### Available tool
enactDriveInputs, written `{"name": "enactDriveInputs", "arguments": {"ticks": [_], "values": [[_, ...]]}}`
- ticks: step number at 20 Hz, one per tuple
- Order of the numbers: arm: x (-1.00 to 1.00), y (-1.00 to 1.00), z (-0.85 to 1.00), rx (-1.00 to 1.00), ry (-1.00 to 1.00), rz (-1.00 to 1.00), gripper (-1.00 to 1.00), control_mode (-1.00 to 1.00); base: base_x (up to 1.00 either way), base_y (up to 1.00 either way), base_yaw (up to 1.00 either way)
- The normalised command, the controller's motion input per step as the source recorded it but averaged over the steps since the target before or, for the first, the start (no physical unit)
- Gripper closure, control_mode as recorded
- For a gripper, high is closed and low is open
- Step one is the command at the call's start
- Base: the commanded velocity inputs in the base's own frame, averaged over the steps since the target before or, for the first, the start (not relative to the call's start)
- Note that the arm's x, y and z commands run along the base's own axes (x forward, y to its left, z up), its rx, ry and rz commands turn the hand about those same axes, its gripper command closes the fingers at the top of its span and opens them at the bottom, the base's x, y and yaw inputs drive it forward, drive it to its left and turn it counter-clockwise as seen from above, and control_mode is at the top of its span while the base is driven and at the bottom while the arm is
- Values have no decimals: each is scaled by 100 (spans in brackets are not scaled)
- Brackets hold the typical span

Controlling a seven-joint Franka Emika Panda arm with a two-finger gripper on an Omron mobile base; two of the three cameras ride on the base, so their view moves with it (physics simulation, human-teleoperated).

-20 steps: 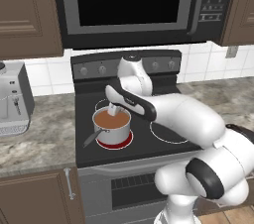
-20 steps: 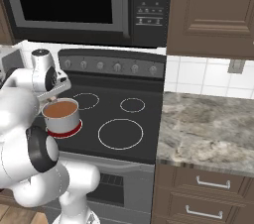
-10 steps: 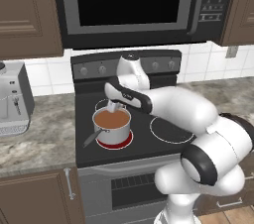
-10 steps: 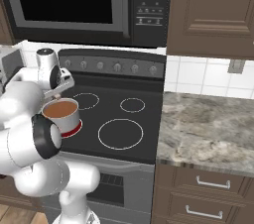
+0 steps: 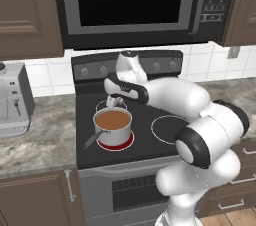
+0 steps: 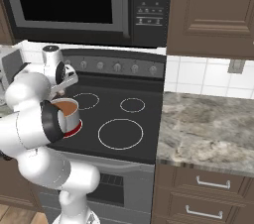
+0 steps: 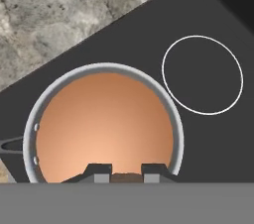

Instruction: Pick up the sugar cube(s) and place them in the saucepan with hot chocolate.

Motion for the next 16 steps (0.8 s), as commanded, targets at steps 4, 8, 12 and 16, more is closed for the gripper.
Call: {"name": "enactDriveInputs", "arguments": {"ticks": [4, 8, 12, 16], "values": [[3, 16, -8, 0, 0, -1, 100, -100, 0, 0, 0], [0, 37, -3, -1, 0, 0, 100, -100, 0, 0, 0], [5, 29, -16, -2, 0, 0, 100, -100, 0, 0, 0], [0, 0, -41, 0, 0, 0, 100, -100, 0, 0, 0]]}}
